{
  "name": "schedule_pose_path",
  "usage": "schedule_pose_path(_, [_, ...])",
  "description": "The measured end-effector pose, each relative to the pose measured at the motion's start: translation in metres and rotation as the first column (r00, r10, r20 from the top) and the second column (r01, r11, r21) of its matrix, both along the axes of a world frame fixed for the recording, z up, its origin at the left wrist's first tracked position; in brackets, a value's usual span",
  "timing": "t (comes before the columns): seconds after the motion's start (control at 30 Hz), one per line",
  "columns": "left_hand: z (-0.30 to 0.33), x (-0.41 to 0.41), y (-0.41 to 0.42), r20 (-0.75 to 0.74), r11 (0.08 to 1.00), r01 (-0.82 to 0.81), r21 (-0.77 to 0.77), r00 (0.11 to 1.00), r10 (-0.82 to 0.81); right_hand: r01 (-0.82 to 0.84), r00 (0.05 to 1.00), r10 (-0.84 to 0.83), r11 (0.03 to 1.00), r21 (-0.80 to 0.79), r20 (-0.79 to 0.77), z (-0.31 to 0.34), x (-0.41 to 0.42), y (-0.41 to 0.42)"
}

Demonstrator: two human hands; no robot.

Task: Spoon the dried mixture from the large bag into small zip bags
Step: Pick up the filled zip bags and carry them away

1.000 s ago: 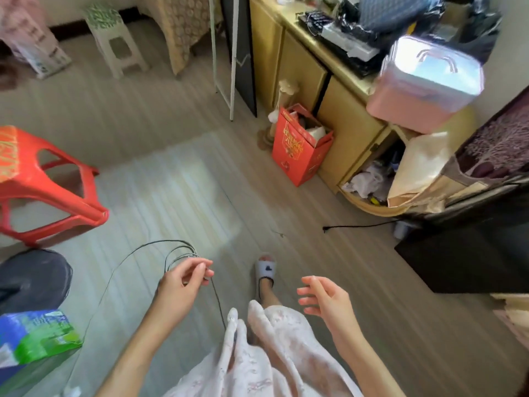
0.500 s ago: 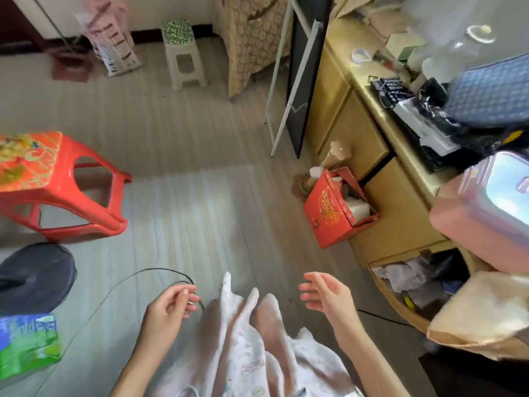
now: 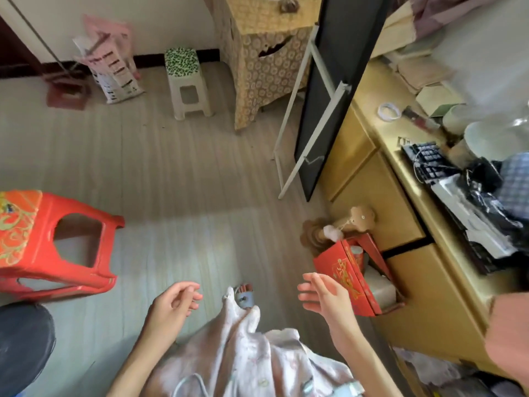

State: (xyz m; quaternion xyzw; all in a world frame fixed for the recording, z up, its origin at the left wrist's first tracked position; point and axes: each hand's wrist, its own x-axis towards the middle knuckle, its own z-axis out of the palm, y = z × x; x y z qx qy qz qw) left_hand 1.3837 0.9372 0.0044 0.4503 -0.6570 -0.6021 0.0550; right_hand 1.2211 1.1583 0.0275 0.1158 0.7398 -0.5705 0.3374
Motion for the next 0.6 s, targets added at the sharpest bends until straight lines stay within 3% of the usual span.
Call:
schedule_pose_path(0.23, [0.022, -0.138, -0.1, 0.016, 0.97, 0.21, -0.118, 0.978, -0.21, 0.035, 0.999, -0.035, 0.999, -0.042, 0.001, 0.012, -0.102, -0.094])
schedule_pose_path(0.37, [0.023, -0.198, -0.143, -0.016, 0.978, 0.182, -0.105, 0.983, -0.185, 0.035, 0.999, -0.034, 0.998, -0.043, 0.009, 0.011, -0.161, -0.14])
schedule_pose_path(0.6, [0.014, -0.296, -0.218, -0.091, 1.0, -0.005, -0.028, 0.996, 0.003, -0.021, 1.0, 0.021, 1.0, -0.015, -0.019, 0.003, -0.285, -0.235])
